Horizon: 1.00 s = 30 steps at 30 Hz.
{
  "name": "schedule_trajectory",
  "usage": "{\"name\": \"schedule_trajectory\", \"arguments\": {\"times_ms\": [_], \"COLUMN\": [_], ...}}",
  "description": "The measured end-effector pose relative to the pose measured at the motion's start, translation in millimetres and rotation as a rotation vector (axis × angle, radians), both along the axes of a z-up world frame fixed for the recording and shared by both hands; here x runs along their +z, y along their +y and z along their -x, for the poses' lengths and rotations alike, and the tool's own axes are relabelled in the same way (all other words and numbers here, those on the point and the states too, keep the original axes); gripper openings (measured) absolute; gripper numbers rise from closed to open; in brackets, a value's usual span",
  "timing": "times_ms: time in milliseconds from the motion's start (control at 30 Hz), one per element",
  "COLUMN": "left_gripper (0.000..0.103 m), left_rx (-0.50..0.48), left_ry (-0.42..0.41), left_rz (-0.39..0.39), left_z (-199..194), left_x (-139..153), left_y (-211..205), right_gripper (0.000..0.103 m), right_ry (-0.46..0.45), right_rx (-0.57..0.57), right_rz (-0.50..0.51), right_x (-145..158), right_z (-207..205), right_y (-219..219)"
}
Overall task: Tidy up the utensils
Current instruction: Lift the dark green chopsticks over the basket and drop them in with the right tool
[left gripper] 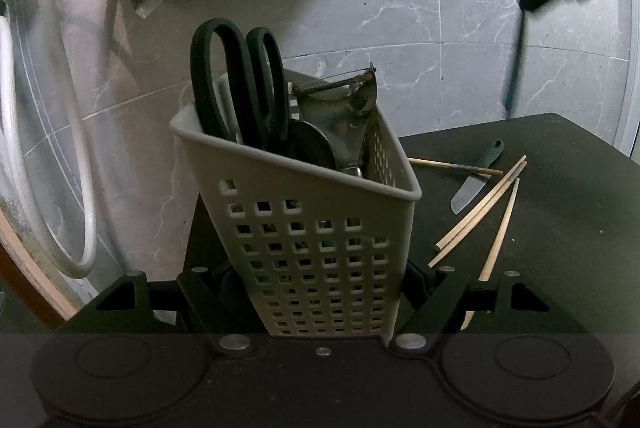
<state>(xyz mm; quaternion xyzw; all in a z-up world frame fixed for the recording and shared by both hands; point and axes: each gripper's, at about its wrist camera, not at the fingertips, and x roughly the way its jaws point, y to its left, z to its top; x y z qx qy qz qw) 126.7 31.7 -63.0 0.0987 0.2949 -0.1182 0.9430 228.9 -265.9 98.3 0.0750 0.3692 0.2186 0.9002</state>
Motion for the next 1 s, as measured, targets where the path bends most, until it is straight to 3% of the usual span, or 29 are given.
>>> {"name": "schedule_trajectory", "arguments": {"times_ms": [167, 300, 533, 833, 867, 900, 1000], "left_gripper": [0.078, 0.078, 0.078, 0.078, 0.078, 0.078, 0.078], "left_rx": [0.0, 0.0, 0.003, -0.002, -0.003, -0.004, -0.006], "left_ry": [-0.001, -0.003, -0.005, -0.009, -0.01, -0.01, -0.01], "left_rz": [0.002, 0.003, 0.005, 0.01, 0.01, 0.01, 0.012], "left_z": [0, 0, -1, -1, 0, -1, 0], "left_x": [0, -1, -2, -3, -3, -3, -3], "left_y": [0, -1, -2, 0, 0, 1, 3], "right_gripper": [0.012, 0.012, 0.012, 0.016, 0.02, 0.034, 0.057], "right_ry": [-0.11, -0.138, -0.046, 0.026, 0.026, 0.027, 0.012], "right_rx": [0.171, 0.304, 0.415, 0.414, 0.41, 0.407, 0.396], "right_rz": [-0.088, -0.123, -0.061, 0.022, 0.023, 0.022, 0.008], "right_x": [43, 53, 8, -32, -34, -36, -34], "right_z": [8, 9, 1, 9, 13, 16, 19], "right_y": [44, 87, 146, 159, 155, 153, 147]}}
